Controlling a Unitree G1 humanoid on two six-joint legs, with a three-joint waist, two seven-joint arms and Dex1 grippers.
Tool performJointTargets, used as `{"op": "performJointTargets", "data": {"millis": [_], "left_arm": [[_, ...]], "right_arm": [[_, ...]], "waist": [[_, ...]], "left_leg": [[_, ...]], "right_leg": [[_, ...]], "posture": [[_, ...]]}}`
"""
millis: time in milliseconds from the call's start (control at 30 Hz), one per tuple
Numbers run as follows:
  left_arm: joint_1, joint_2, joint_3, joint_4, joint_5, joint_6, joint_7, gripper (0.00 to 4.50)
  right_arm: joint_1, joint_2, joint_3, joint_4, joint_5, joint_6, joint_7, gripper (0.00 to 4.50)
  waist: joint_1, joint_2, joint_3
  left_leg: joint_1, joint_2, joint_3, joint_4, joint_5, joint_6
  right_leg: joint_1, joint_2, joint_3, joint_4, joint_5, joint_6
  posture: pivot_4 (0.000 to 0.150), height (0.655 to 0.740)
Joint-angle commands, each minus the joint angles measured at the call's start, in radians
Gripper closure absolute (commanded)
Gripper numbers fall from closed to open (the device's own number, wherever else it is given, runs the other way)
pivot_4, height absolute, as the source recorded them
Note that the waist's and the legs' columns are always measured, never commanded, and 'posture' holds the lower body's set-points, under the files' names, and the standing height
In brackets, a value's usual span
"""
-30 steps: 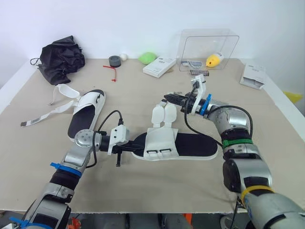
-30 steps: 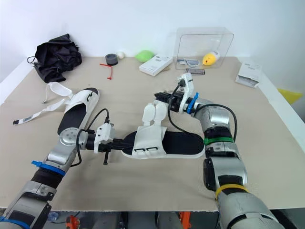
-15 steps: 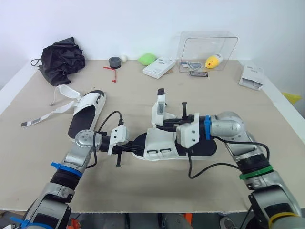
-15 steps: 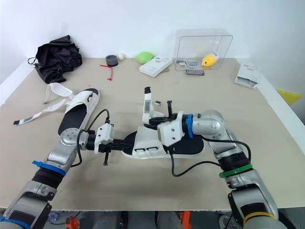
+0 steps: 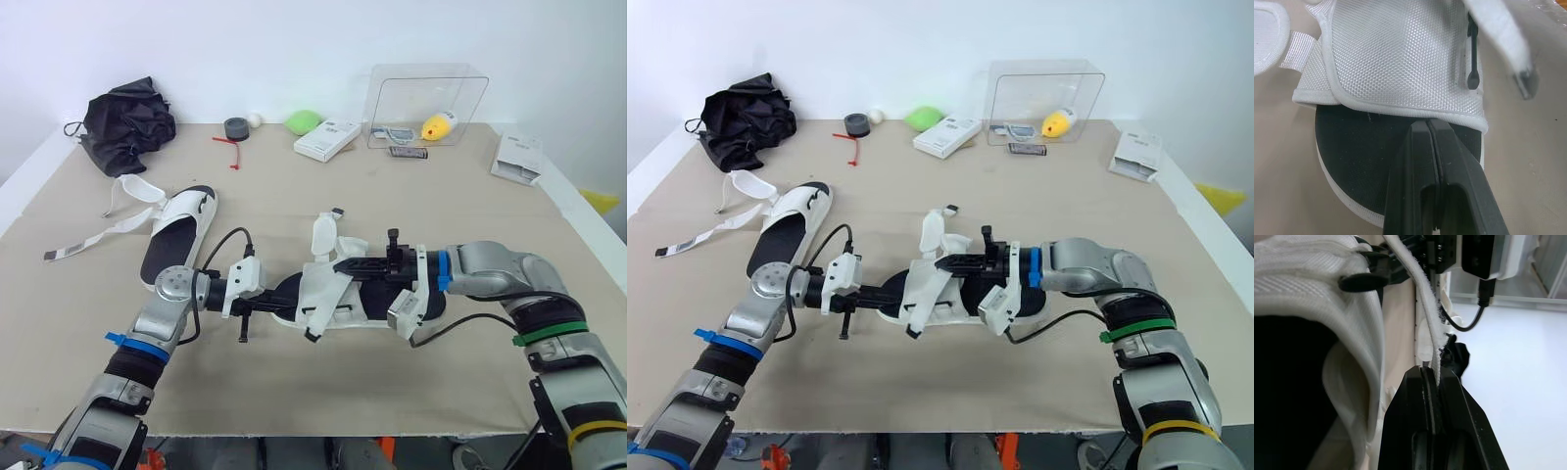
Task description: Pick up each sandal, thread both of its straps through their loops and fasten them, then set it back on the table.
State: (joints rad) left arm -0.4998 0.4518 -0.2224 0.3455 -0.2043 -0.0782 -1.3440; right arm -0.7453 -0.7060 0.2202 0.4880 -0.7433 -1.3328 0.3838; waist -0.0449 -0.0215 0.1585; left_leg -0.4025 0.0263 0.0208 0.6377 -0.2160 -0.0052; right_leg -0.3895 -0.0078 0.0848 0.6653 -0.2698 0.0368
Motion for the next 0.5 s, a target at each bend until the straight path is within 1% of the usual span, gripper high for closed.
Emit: {"op": "performJointTargets", "data": {"millis": [33, 133, 200, 233, 367, 467, 500], "left_arm": [[0.046, 0.008, -0.086, 0.065, 0.064, 0.034, -0.039, 4.5], [0.035, 0.003, -0.088, 0.076, 0.067, 0.031, -0.041, 4.5], [0.028, -0.001, -0.09, 0.082, 0.067, 0.03, -0.042, 4.5], [0.026, -0.001, -0.09, 0.085, 0.068, 0.029, -0.043, 4.5], [0.022, -0.003, -0.091, 0.095, 0.069, 0.023, -0.045, 4.5], [0.018, -0.005, -0.092, 0.103, 0.07, 0.021, -0.046, 4.5], [0.018, -0.005, -0.092, 0.104, 0.07, 0.02, -0.046, 4.5]], "right_arm": [[-0.021, -0.036, 0.008, -0.027, 0.042, 0.017, -0.015, 4.48], [-0.006, -0.071, 0.076, -0.053, 0.212, 0.096, 0.084, 4.48], [0.004, -0.098, 0.117, -0.088, 0.331, 0.161, 0.16, 3.81], [0.007, -0.113, 0.132, -0.116, 0.375, 0.183, 0.19, 3.58], [0.033, -0.166, 0.171, -0.215, 0.499, 0.254, 0.297, 1.56], [0.069, -0.229, 0.192, -0.313, 0.596, 0.324, 0.397, 0.02], [0.077, -0.247, 0.189, -0.341, 0.625, 0.366, 0.429, 0.02]], "waist": [[0.0, 0.0, 0.0], [0.0, 0.0, 0.0], [0.0, 0.0, 0.0], [0.0, 0.0, 0.0], [0.001, 0.0, 0.0], [0.002, 0.0, 0.0], [0.002, 0.0, 0.0]], "left_leg": [[0.0, 0.0, 0.0, 0.0, 0.0, 0.0], [0.0, 0.0, 0.0, 0.0, 0.0, 0.0], [0.001, 0.0, 0.0, 0.0, 0.0, 0.0], [0.001, 0.0, 0.0, 0.0, 0.0, 0.0], [0.002, 0.0, 0.0, 0.001, 0.0, 0.0], [0.003, 0.0, -0.001, 0.001, 0.0, 0.0], [0.003, 0.0, -0.001, 0.001, 0.0, 0.0]], "right_leg": [[0.0, 0.0, 0.0, 0.0, 0.0, 0.0], [0.0, 0.0, 0.0, 0.0, 0.0, 0.0], [0.001, 0.0, 0.0, 0.0, 0.0, 0.0], [0.002, 0.0, 0.0, 0.0, 0.0, 0.0], [0.003, -0.001, 0.0, 0.0, 0.0, 0.0], [0.004, -0.001, 0.0, 0.0, 0.0, 0.0], [0.004, -0.001, 0.0, 0.0, 0.0, 0.0]], "posture": [[0.15, 0.74], [0.15, 0.74], [0.15, 0.74], [0.15, 0.74], [0.15, 0.74], [0.15, 0.74], [0.15, 0.74]]}}
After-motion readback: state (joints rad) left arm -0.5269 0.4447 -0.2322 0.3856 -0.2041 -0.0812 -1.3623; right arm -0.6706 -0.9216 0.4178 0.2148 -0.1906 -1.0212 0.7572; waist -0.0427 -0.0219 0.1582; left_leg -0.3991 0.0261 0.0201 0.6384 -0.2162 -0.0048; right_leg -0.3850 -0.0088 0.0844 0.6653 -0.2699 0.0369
